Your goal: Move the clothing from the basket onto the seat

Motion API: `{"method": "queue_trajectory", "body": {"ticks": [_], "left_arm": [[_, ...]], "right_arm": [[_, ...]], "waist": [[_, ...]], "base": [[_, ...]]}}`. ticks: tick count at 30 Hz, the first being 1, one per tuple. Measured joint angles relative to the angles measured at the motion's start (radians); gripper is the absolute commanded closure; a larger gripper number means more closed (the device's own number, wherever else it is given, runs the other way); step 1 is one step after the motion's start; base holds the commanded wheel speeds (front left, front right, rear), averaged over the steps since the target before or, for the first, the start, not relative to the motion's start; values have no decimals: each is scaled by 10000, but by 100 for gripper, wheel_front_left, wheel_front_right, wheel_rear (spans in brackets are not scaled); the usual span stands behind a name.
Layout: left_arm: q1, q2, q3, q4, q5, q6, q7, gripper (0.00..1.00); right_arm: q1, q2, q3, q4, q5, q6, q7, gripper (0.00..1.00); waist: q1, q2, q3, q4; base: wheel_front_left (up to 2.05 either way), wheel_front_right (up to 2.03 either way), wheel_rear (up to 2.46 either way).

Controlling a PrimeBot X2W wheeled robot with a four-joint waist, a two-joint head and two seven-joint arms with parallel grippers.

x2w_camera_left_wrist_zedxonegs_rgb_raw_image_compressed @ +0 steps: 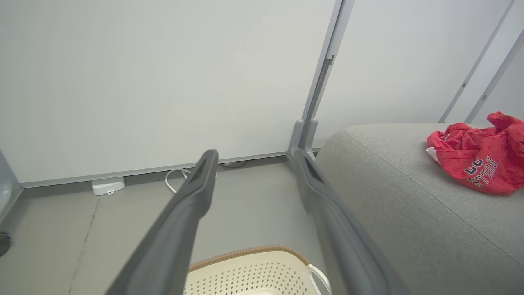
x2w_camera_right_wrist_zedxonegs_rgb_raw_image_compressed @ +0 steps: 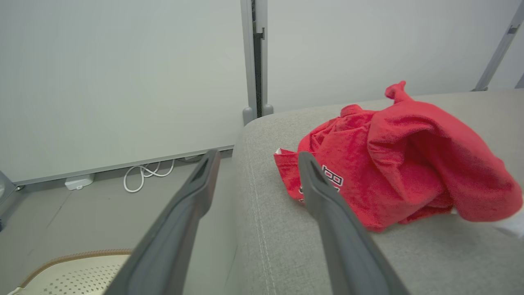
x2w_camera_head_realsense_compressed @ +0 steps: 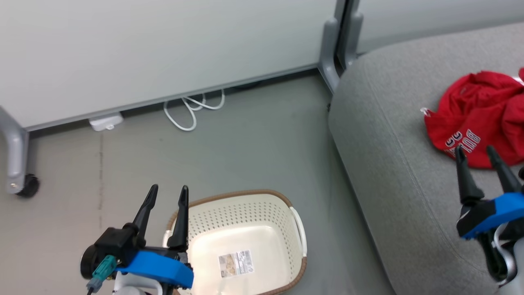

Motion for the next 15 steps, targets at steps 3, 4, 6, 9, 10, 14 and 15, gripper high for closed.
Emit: {"method": "queue_trajectory", "body": {"ticks": [3,4,6,9,10,14,15], "left_arm": [[261,-12,272,73,0,0,0,0],[338,-17,357,100,-2,0,0,0],[491,-33,548,146,-38,0,-2,0],[663,-50,744,213,-61,0,0,0],[707,-56,811,236,-71,-2,0,0],[826,-73,955,313,-105,-2,0,0],[845,-75,963,355,-105,-33,0,0]], "right_arm": [[772,431,-100,-928,-249,2,188,0],[1009,566,-127,-1189,-309,2,240,0],[1444,871,-159,-1661,-454,0,343,0],[1997,1202,-128,-2245,-692,0,433,0],[2144,1304,-105,-2395,-717,0,439,0],[2637,1626,61,-2836,-840,2,491,0],[2736,1691,82,-2924,-849,0,491,0]], "waist": [[0,0,-385,336],[0,0,-506,434],[0,0,-752,608],[0,0,-1038,880],[1,0,-1121,960],[1,0,-1366,1221],[1,0,-1398,1273]], "base": [[0,0,0],[0,0,0],[0,0,0],[0,0,0],[0,0,0],[0,0,0],[0,0,0]]}}
